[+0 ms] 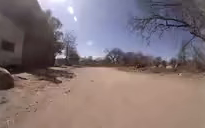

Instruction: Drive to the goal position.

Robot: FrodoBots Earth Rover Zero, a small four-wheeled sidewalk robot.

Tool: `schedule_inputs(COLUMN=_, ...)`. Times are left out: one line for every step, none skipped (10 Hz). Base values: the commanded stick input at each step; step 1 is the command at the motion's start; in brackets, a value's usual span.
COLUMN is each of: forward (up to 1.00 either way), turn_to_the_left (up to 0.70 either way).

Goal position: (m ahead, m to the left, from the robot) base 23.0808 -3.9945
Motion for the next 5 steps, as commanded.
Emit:
schedule_inputs(forward=1.00, turn_to_the_left=0.00)
schedule_inputs(forward=1.00, turn_to_the_left=0.00)
schedule_inputs(forward=1.00, turn_to_the_left=0.00)
schedule_inputs(forward=1.00, turn_to_the_left=0.00)
schedule_inputs(forward=1.00, turn_to_the_left=0.00)
